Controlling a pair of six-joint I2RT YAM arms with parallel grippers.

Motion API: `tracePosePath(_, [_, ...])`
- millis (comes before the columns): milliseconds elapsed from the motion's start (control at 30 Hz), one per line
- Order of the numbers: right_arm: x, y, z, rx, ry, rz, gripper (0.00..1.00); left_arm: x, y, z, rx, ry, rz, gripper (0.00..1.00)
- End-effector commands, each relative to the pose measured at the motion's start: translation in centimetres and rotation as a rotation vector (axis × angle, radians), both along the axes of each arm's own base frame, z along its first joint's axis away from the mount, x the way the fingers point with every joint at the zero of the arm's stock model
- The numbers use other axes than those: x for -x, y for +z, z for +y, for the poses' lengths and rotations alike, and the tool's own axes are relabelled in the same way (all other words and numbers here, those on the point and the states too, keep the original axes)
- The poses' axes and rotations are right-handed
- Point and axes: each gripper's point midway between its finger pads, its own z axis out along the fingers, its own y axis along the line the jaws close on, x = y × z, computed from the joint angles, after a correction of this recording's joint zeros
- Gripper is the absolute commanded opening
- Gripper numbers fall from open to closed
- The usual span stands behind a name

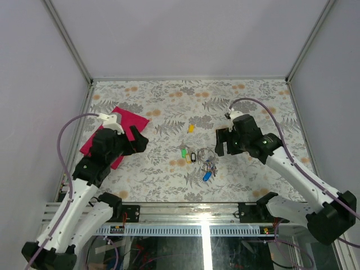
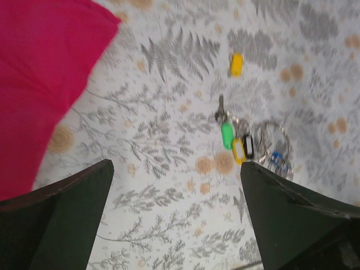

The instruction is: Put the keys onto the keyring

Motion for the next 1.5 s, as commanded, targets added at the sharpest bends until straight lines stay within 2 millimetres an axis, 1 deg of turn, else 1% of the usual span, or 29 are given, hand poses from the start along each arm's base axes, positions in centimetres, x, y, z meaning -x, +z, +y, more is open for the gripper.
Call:
tracePosePath(0, [0.3, -2.6, 2.6, -0.053, 0.061, 0.089, 0.82, -0.6, -1.5, -2.0, -0.020, -0.017, 0.007, 1.00])
tracePosePath(67, [0.7, -3.9, 3.6, -0.042, 0.094, 0.120, 0.79, -0.5, -2.1, -1.9, -0.051, -0.013, 0.033, 1.00])
tracePosePath(133, [1.1, -4.8, 5.0, -0.021, 0.141, 0.131, 0.77, -0.6, -1.9, -1.9, -0.066, -0.014, 0.026, 1.00])
tracePosePath(233, [0.9, -5.7, 6.7, 0.003, 0.185, 0.130, 0.73, -0.6, -1.8, -1.8, -0.075, -0.014, 0.022, 1.00])
tracePosePath(300, [0.6, -6.4, 7.7, 0.001, 0.208, 0.137, 0.69, -0.6, -2.0, -1.9, -0.078, -0.018, 0.030, 1.00])
tracePosePath(433, [0.0, -7.4, 9.1, -0.003, 0.245, 0.154, 0.65, -0.7, -2.6, -2.0, -0.083, -0.023, 0.055, 1.00])
tracePosePath(533, [-0.2, -8.0, 9.4, 0.010, 0.248, 0.167, 0.62, -0.7, -2.7, -2.0, -0.089, -0.024, 0.057, 1.00])
tracePosePath(633, [-0.5, -8.4, 8.5, 0.045, 0.171, 0.144, 0.60, -0.7, -2.7, -2.0, -0.091, -0.023, 0.055, 1.00])
tracePosePath(700, [-0.5, -8.3, 8.0, 0.043, 0.099, 0.124, 0.58, -0.7, -2.7, -2.0, -0.091, -0.024, 0.054, 1.00])
tracePosePath(833, [0.4, -8.0, 8.4, -0.011, -0.027, 0.072, 0.57, -0.7, -2.7, -2.3, -0.084, -0.041, 0.057, 1.00])
tracePosePath(867, [0.7, -7.9, 8.6, -0.027, -0.055, 0.058, 0.59, -0.7, -2.7, -2.5, -0.083, -0.050, 0.059, 1.00])
tracePosePath(933, [1.0, -8.0, 7.9, -0.045, -0.150, 0.048, 0.59, -0.6, -2.8, -2.7, -0.086, -0.065, 0.061, 1.00])
tracePosePath(967, [1.1, -8.1, 7.6, -0.068, -0.191, 0.048, 0.58, -0.6, -2.8, -2.7, -0.094, -0.065, 0.064, 1.00])
tracePosePath(1033, [1.3, -8.2, 7.3, -0.135, -0.254, 0.042, 0.52, -0.5, -2.9, -2.8, -0.105, -0.065, 0.069, 1.00])
tracePosePath(1100, [1.5, -7.9, 7.5, -0.224, -0.293, 0.040, 0.44, -0.4, -2.9, -3.0, -0.104, -0.073, 0.066, 1.00])
tracePosePath(1167, [1.6, -8.0, 7.5, -0.255, -0.310, 0.037, 0.40, -0.2, -2.8, -3.3, -0.108, -0.086, 0.062, 1.00])
tracePosePath(1233, [1.5, -8.2, 6.6, -0.220, -0.335, 0.023, 0.40, 0.0, -2.8, -3.8, -0.112, -0.103, 0.059, 0.97])
tracePosePath(1300, [1.5, -8.2, 5.4, -0.168, -0.350, 0.008, 0.39, 0.3, -2.9, -4.8, -0.112, -0.146, 0.061, 0.94])
tracePosePath(1400, [1.7, -8.3, 3.4, -0.084, -0.352, -0.017, 0.38, 1.0, -3.4, -6.4, -0.128, -0.205, 0.075, 0.93])
tracePosePath(1467, [1.7, -8.2, 2.6, -0.069, -0.336, -0.009, 0.38, 1.3, -3.3, -7.3, -0.140, -0.215, 0.067, 0.93])
